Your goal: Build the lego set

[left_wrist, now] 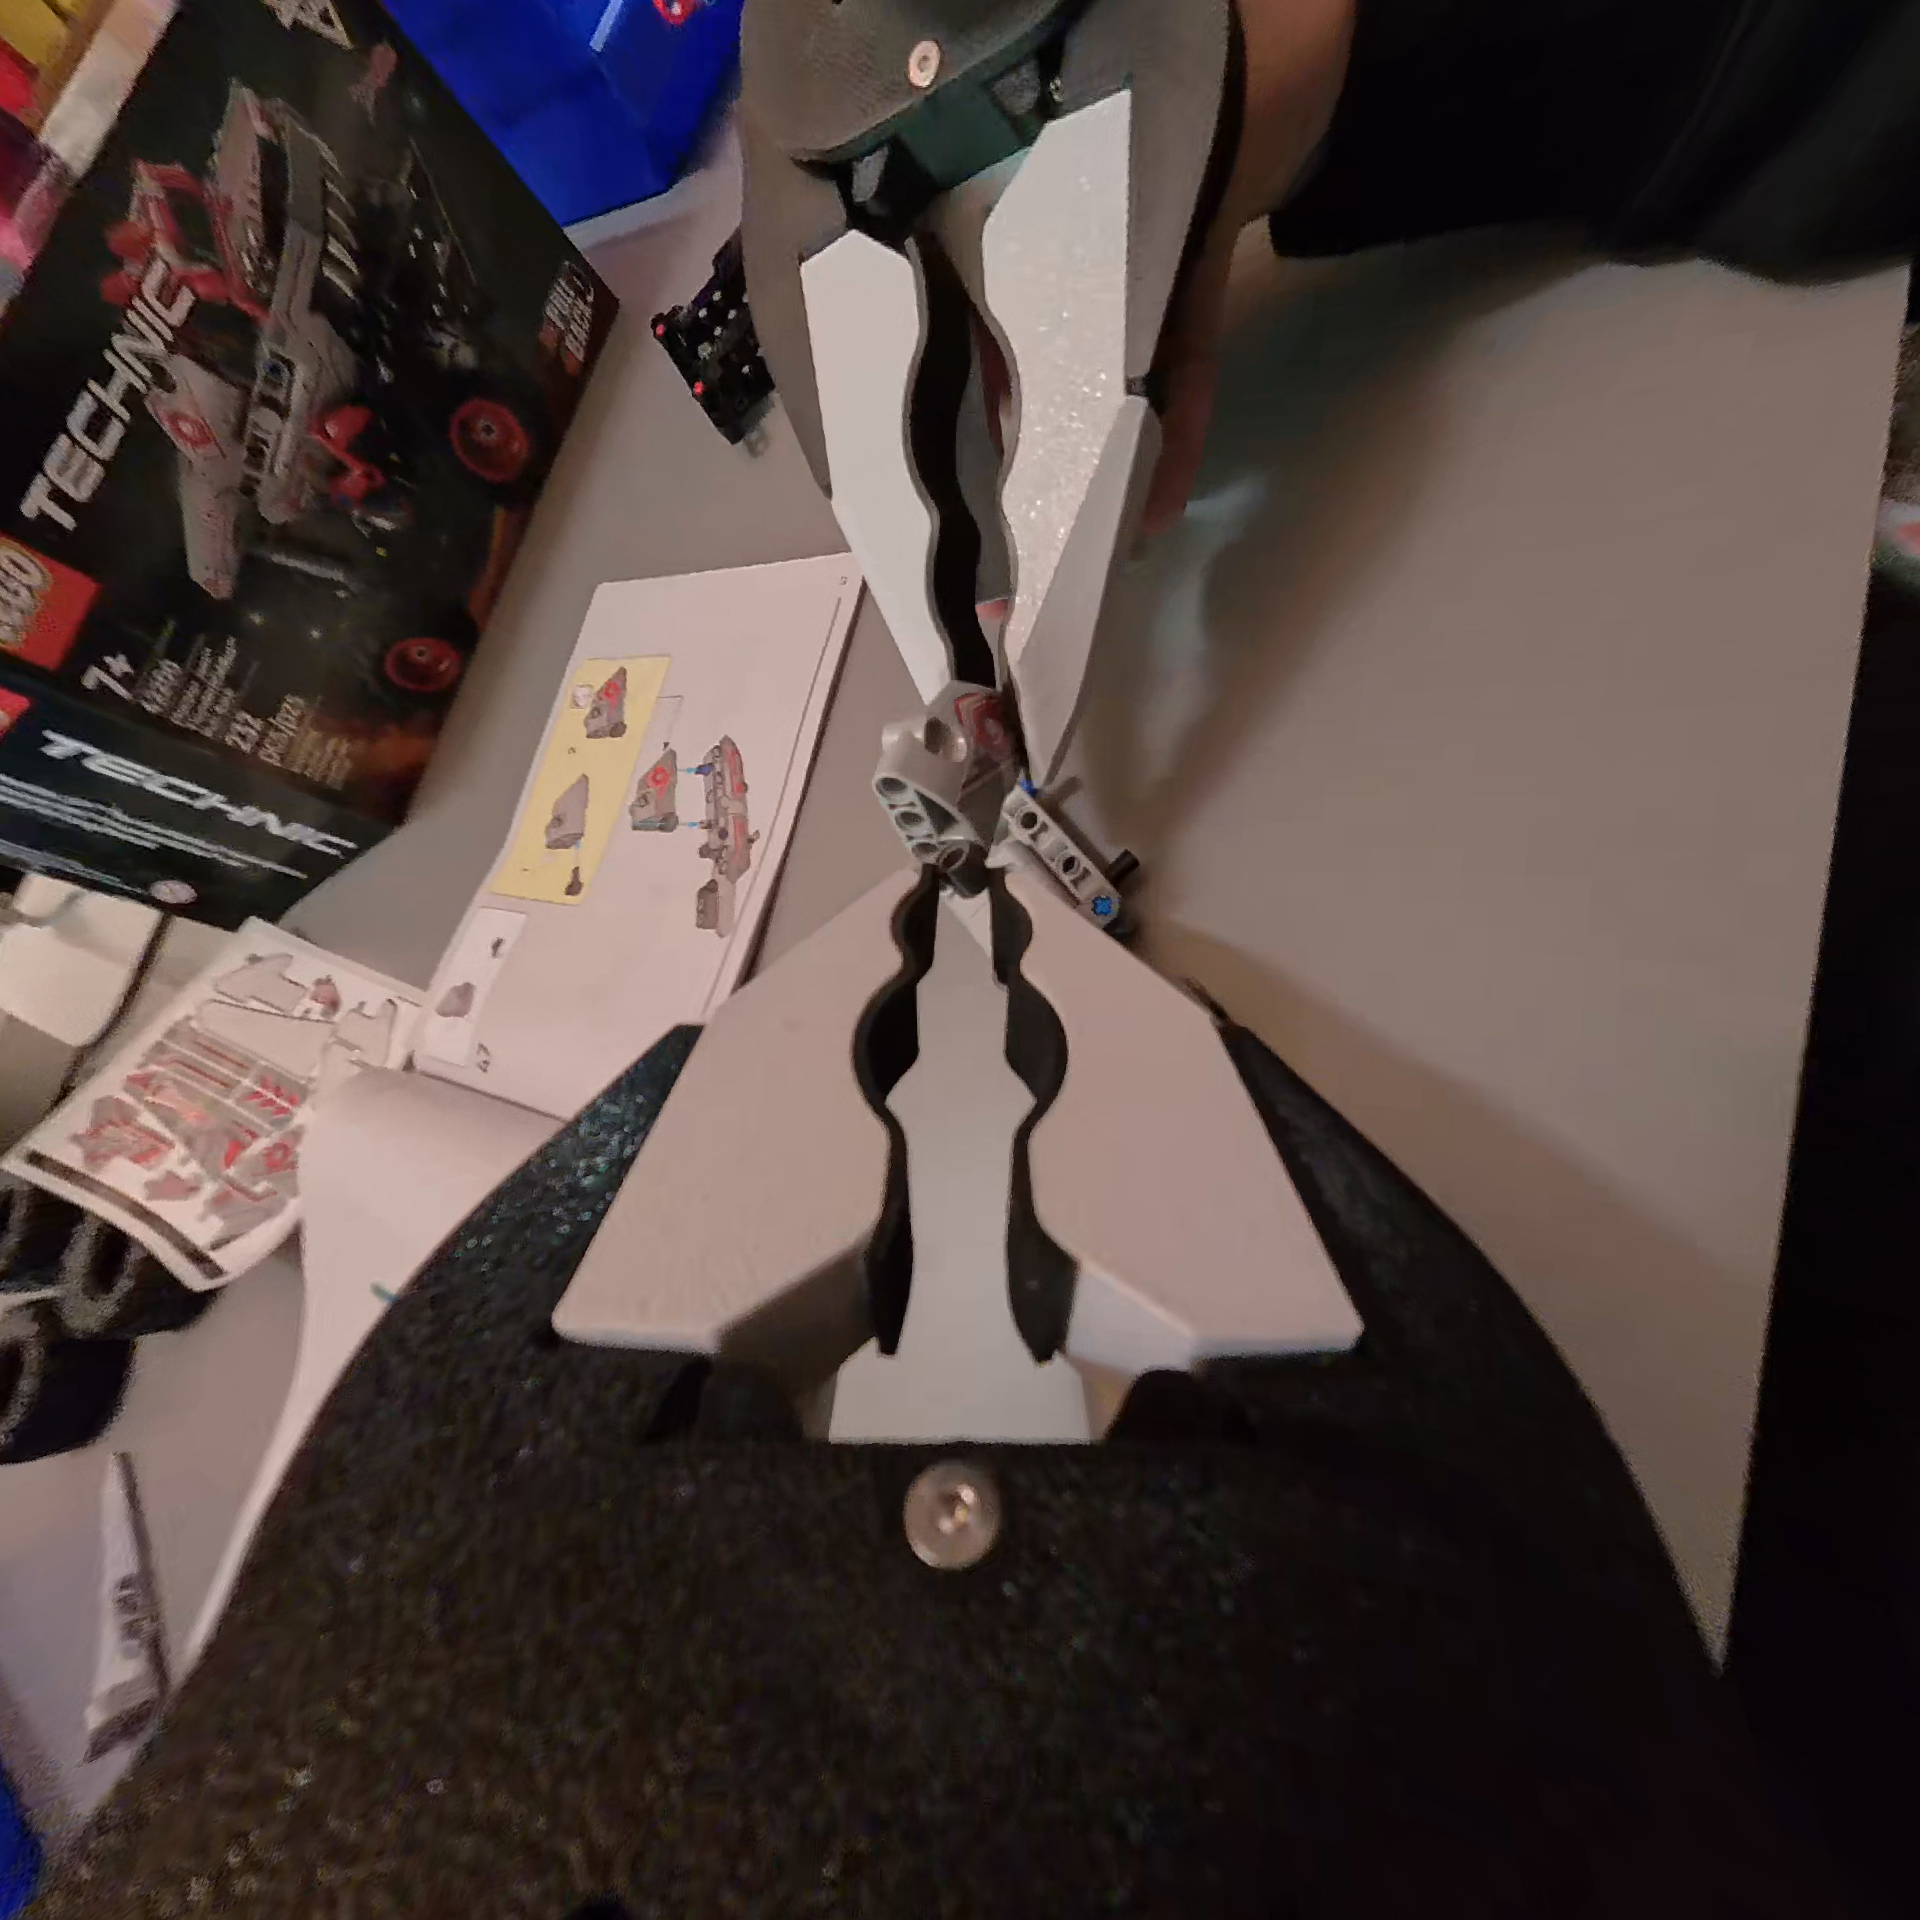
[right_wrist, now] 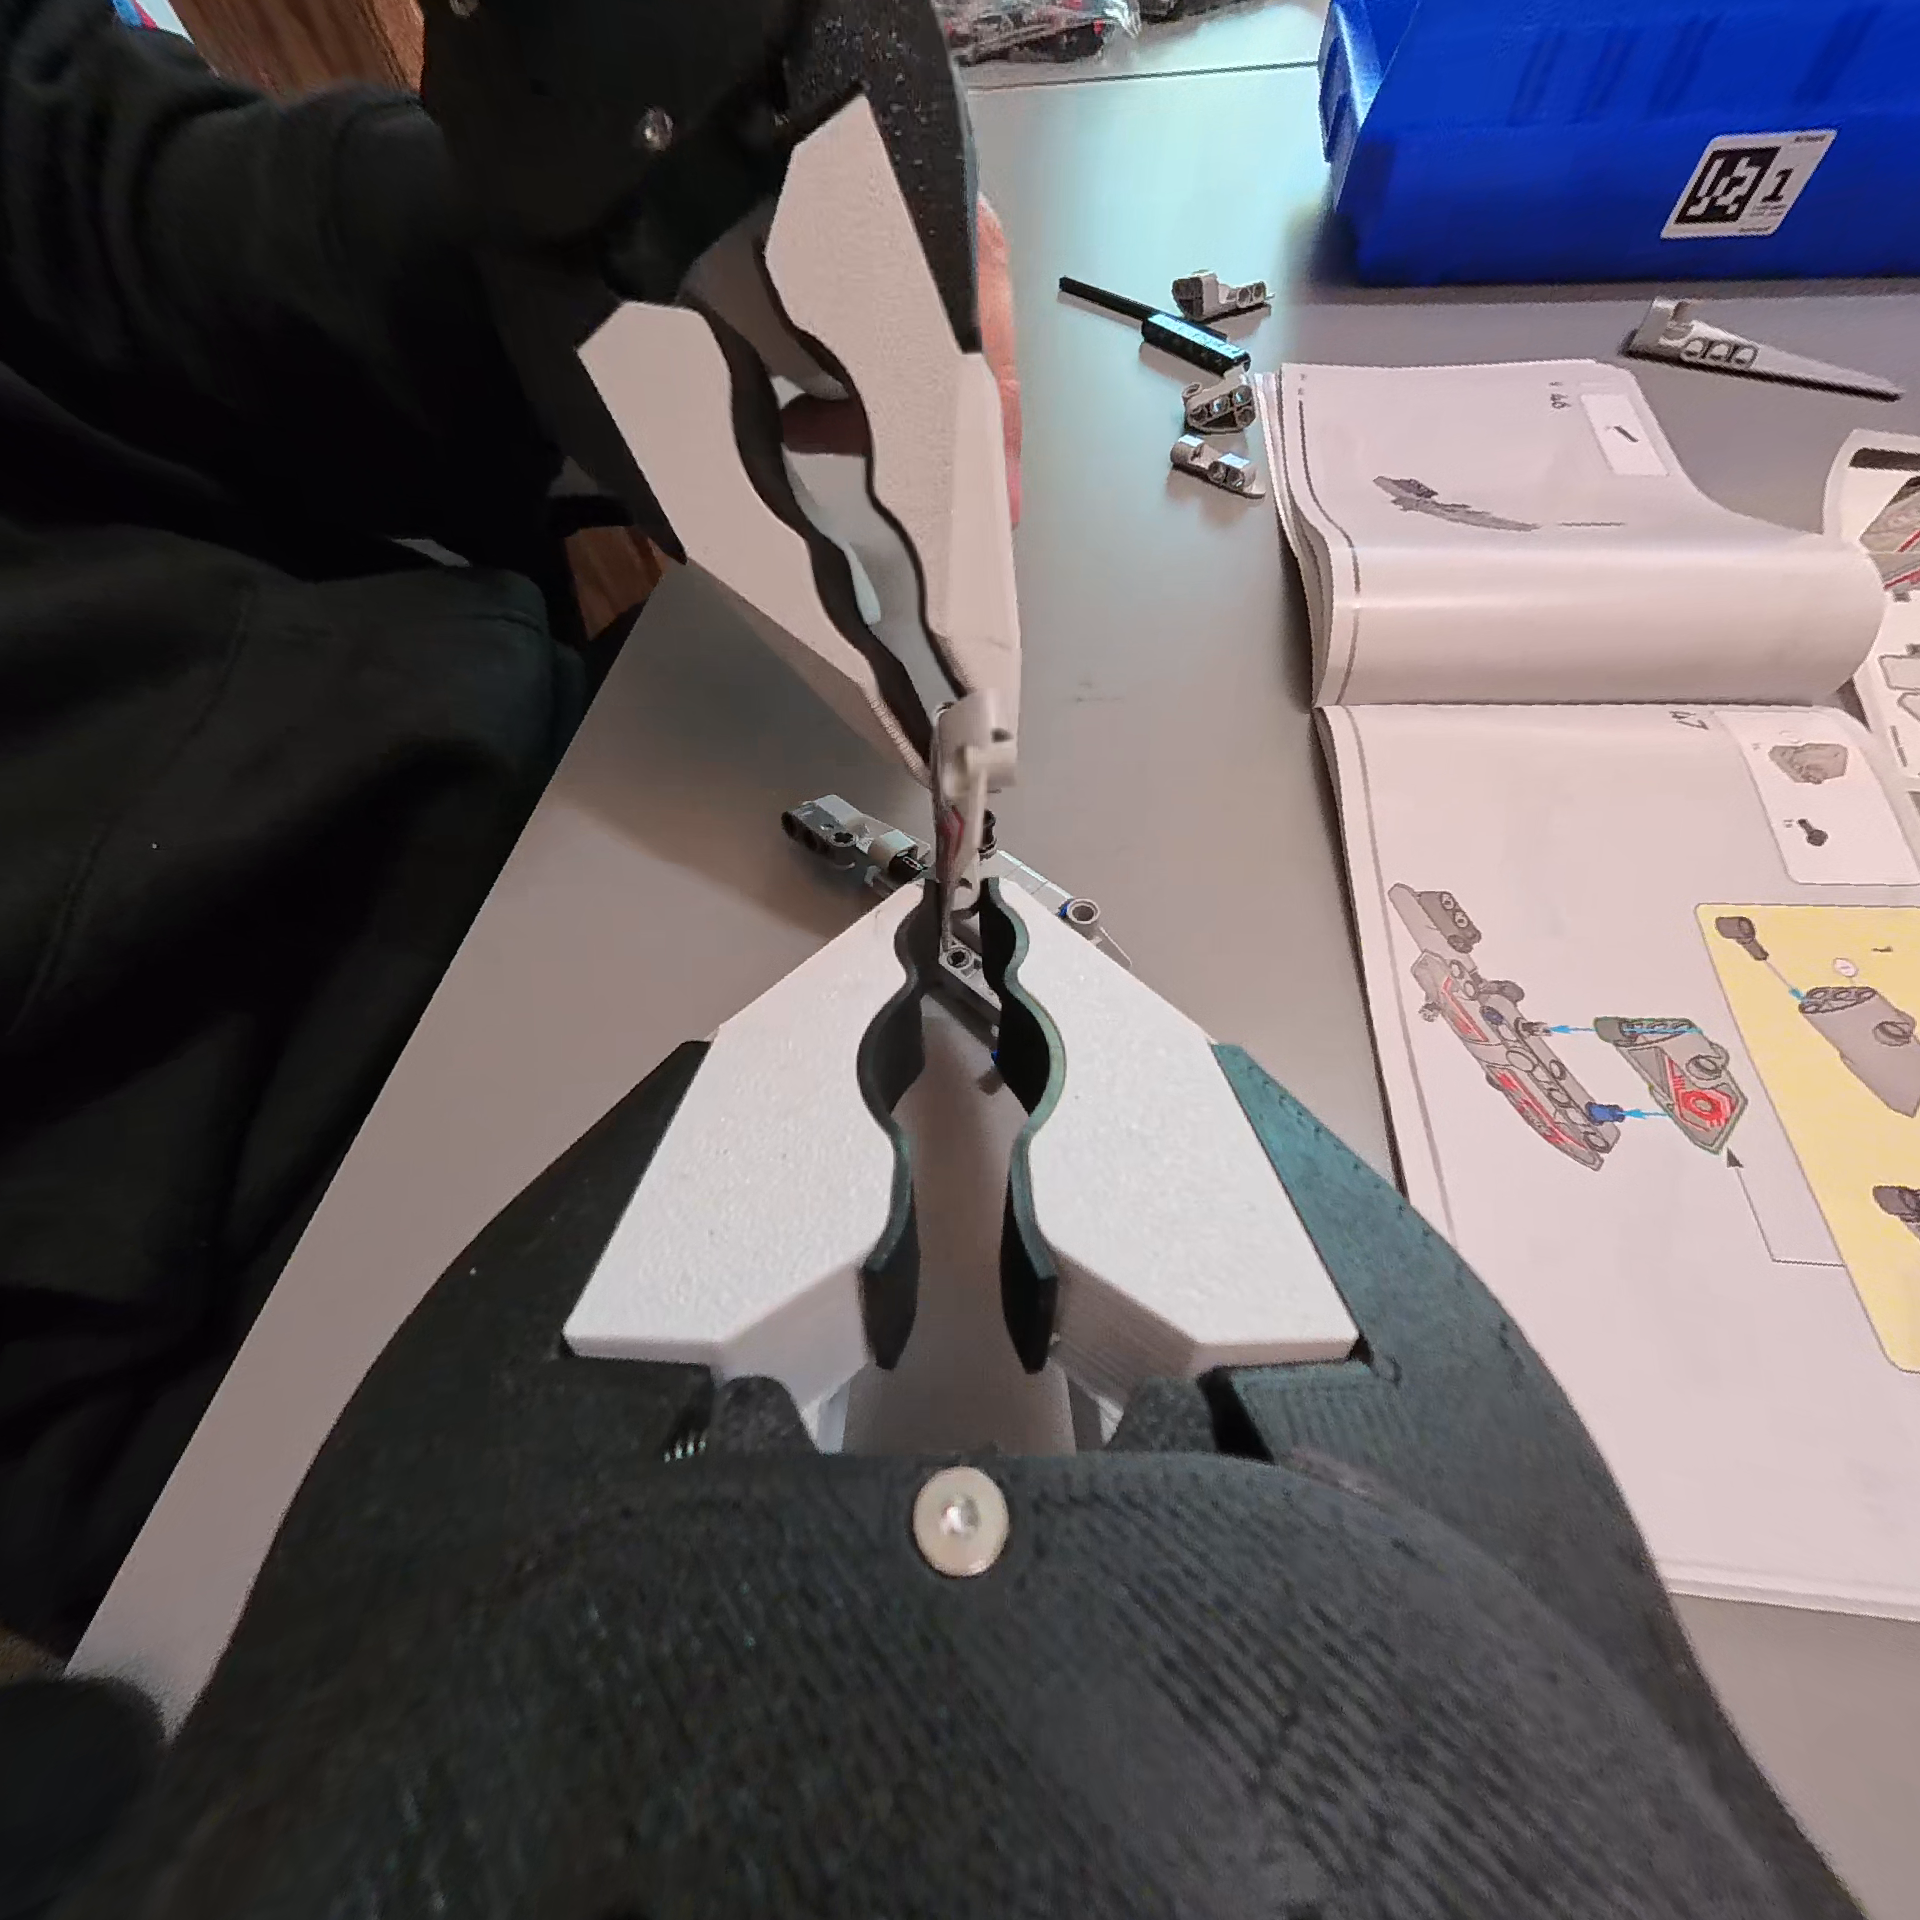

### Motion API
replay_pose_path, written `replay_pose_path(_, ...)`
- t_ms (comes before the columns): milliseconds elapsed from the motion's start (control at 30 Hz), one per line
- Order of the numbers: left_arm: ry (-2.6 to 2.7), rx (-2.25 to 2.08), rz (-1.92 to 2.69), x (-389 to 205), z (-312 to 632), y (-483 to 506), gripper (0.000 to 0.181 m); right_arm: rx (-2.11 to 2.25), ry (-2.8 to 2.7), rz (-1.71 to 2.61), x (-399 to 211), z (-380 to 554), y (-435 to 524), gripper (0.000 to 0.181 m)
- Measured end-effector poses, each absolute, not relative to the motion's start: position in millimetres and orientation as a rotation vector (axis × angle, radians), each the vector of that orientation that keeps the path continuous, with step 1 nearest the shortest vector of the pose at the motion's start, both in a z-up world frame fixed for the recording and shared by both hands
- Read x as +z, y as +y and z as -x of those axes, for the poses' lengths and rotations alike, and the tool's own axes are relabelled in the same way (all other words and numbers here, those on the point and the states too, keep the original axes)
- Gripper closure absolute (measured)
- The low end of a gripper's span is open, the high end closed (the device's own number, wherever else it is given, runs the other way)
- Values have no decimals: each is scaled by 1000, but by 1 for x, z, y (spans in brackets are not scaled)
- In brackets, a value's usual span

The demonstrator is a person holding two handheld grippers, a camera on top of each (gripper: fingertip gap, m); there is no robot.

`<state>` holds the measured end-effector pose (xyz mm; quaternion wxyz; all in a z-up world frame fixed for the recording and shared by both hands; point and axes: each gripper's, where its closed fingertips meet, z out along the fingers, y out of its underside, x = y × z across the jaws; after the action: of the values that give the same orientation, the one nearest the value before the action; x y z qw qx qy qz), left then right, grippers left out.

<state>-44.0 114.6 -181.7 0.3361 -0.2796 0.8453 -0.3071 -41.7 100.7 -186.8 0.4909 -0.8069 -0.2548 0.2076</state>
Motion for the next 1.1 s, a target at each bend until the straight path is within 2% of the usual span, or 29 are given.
replay_pose_path(400,2263,-995,822,-182,54,110,175,495,-664,1980,-192,46,99,175)
replay_pose_path(867,2155,-669,461,-179,49,116,176,523,-647,1977,-190,45,99,175)
replay_pose_path(1000,2217,-956,742,-172,54,114,150,489,-666,1997,-195,46,100,176)
replay_pose_path(1100,2268,-1154,987,-165,52,108,141,424,-740,1960,-194,50,100,176)
